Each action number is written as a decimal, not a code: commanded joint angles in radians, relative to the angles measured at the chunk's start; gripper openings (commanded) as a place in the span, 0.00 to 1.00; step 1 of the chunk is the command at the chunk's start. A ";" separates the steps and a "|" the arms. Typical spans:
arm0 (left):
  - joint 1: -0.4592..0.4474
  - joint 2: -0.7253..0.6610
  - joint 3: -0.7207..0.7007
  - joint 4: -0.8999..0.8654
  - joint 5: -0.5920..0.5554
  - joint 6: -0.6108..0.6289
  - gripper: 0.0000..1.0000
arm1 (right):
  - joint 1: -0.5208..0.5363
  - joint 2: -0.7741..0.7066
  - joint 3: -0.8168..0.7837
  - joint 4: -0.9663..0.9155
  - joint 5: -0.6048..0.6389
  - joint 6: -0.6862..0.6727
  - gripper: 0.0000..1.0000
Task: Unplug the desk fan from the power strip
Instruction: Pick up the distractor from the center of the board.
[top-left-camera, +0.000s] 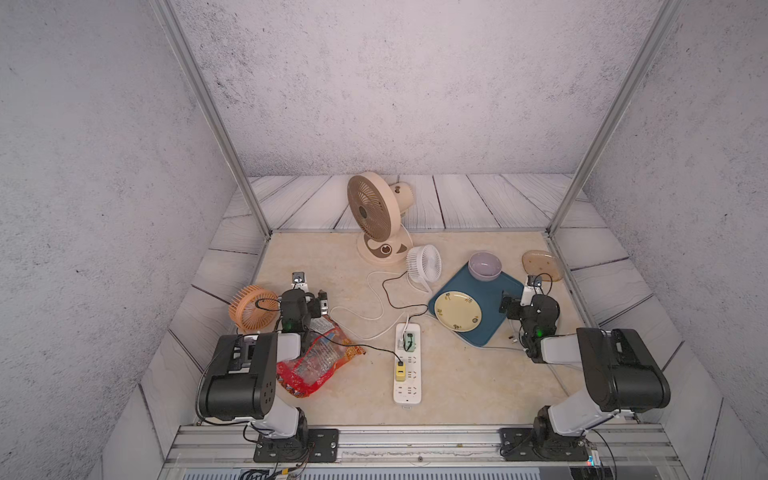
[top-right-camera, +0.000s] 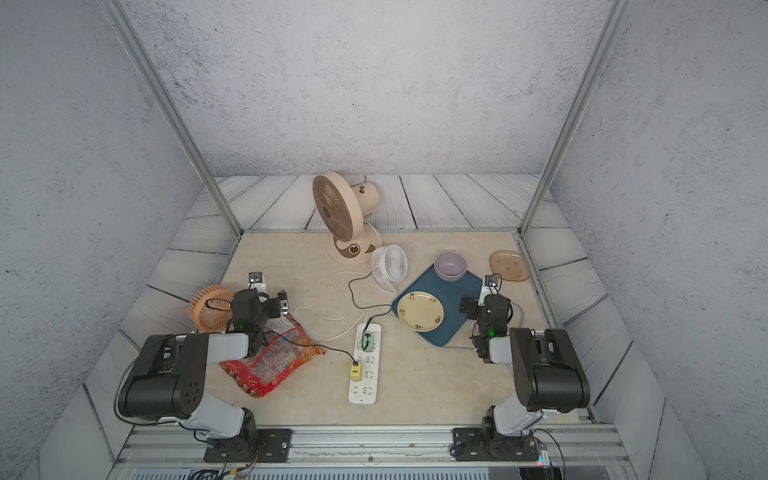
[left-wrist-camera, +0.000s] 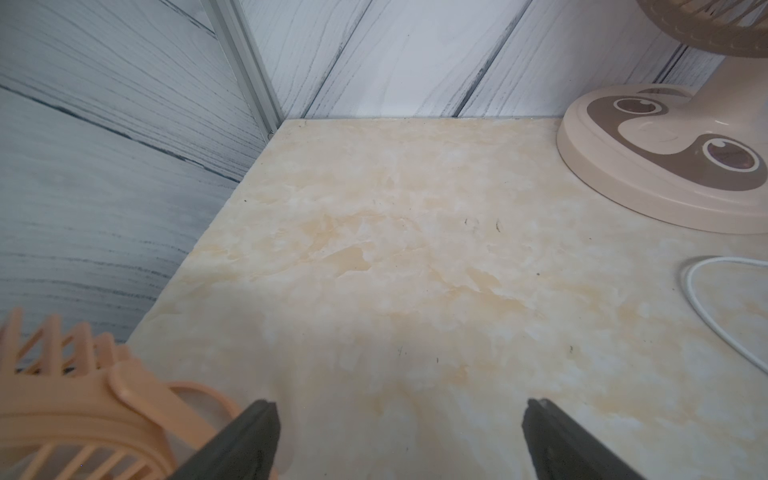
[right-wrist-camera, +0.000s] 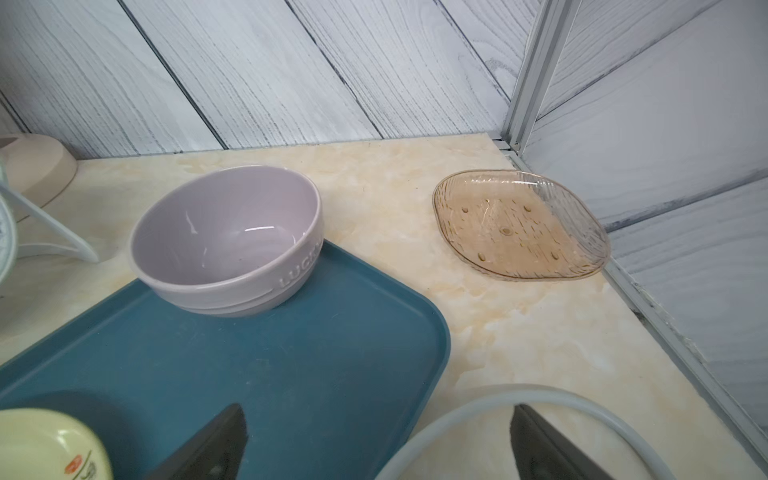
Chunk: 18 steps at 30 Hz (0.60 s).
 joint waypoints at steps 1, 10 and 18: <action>-0.001 -0.012 0.013 0.005 0.009 0.005 0.98 | 0.001 -0.002 0.010 0.013 -0.002 -0.008 0.99; -0.001 -0.009 0.016 0.002 0.010 0.005 0.98 | 0.001 -0.001 0.012 0.010 -0.005 -0.009 0.99; -0.001 -0.016 0.016 0.009 0.014 0.008 0.98 | -0.021 0.000 0.022 -0.007 -0.125 -0.025 0.99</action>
